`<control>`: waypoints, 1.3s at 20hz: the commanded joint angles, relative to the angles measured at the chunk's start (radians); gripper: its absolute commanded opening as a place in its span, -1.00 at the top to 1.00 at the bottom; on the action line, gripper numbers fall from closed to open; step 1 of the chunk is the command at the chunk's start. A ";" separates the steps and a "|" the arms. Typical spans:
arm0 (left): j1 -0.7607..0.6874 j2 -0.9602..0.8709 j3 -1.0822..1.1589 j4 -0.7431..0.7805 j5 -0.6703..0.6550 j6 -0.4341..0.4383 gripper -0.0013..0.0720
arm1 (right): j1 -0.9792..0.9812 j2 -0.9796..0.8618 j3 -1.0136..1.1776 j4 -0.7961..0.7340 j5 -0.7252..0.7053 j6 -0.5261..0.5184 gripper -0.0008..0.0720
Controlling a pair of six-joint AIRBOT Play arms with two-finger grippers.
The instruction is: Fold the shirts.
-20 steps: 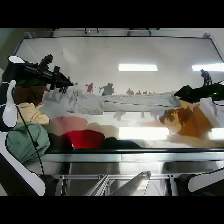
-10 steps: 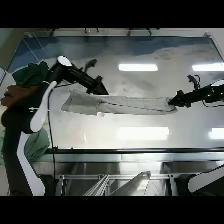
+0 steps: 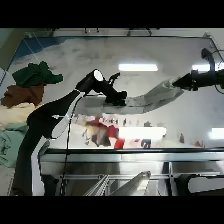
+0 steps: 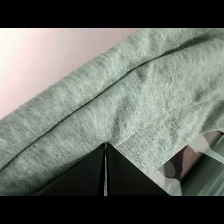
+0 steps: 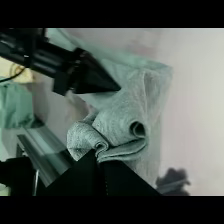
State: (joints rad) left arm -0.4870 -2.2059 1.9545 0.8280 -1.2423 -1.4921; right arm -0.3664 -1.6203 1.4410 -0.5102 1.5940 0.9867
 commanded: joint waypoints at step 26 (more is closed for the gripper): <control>0.610 0.612 -0.340 -0.124 -0.226 0.258 0.96 | 0.779 -0.314 0.516 -0.435 -0.307 0.563 0.94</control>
State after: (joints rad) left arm 0.1318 -1.5990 1.6711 0.7048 -1.4605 -1.2819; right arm 0.5068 -2.0052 1.9450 -0.6060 1.0401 1.3453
